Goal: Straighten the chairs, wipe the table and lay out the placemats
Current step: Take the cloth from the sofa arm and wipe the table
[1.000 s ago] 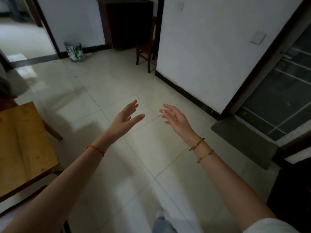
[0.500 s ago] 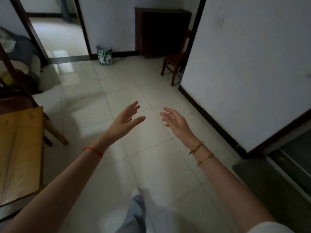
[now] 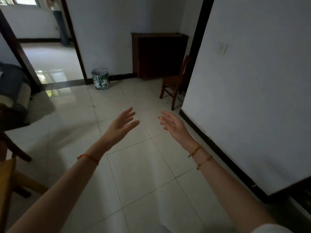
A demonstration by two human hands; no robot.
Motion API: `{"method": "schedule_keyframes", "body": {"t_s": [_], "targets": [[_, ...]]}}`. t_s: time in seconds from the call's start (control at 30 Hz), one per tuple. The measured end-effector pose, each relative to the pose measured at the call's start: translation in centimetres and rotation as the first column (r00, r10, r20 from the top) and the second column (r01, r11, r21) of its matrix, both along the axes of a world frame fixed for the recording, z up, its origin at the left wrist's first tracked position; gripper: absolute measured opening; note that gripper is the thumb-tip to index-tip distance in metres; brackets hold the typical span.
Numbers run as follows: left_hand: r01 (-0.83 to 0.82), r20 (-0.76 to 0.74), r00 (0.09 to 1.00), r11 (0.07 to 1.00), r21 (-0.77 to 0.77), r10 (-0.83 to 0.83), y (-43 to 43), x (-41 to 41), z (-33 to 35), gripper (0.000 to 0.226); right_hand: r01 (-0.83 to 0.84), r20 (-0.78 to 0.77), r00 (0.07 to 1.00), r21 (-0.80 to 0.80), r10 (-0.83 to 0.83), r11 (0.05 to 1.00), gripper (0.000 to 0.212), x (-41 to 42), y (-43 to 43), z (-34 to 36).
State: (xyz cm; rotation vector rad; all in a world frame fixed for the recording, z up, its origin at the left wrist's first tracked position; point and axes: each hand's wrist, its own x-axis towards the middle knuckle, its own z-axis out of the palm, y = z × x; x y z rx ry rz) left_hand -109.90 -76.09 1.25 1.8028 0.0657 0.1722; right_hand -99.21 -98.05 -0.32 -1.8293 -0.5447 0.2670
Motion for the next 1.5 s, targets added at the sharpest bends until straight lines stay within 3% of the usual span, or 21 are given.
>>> {"method": "schedule_keyframes", "body": {"t_s": [0.17, 0.33, 0.53, 0.63, 0.8, 0.97, 1.1, 1.5], "targets": [[-0.068, -0.022, 0.997, 0.998, -0.013, 0.068, 4.7, 7.6, -1.3, 0.107, -0.076, -0.010, 0.997, -0.026, 0.076, 0.997, 0.065, 9.2, 5.2, -1.4], [-0.283, -0.027, 0.959, 0.957, -0.067, 0.282, 10.9, 12.5, -3.2, 0.090, -0.232, -0.055, 0.972, -0.035, 0.230, 0.972, 0.054, 18.0, 13.8, -3.0], [-0.547, -0.019, 0.837, 0.832, -0.091, 0.547, 20.0, 14.6, -4.4, 0.069, -0.500, -0.072, 0.865, -0.040, 0.496, 0.865, 0.049, 25.6, 26.8, -3.1], [-0.693, -0.019, 0.718, 0.712, -0.110, 0.696, 24.2, 14.7, -4.7, 0.066, -0.604, -0.086, 0.796, -0.036, 0.599, 0.796, 0.041, 27.6, 33.6, -3.1], [-0.832, -0.001, 0.546, 0.542, -0.119, 0.838, 31.4, 15.4, -4.8, 0.061, -0.749, -0.104, 0.660, -0.011, 0.744, 0.663, 0.047, 29.4, 45.3, -3.1], [-0.894, 0.057, 0.423, 0.426, -0.135, 0.905, 41.4, 17.3, -4.2, 0.053, -0.808, -0.071, 0.582, 0.063, 0.810, 0.586, 0.044, 31.1, 58.4, -2.4], [-0.894, 0.047, 0.415, 0.416, -0.164, 0.909, 51.1, 19.1, -3.4, 0.051, -0.844, -0.065, 0.531, 0.054, 0.845, 0.534, 0.032, 33.3, 69.2, -1.9], [-0.934, -0.028, 0.337, 0.330, -0.139, 0.941, 77.9, 27.1, -2.9, 0.050, -0.883, -0.102, 0.461, 0.039, 0.881, 0.467, 0.042, 41.1, 98.9, -1.5]]}}
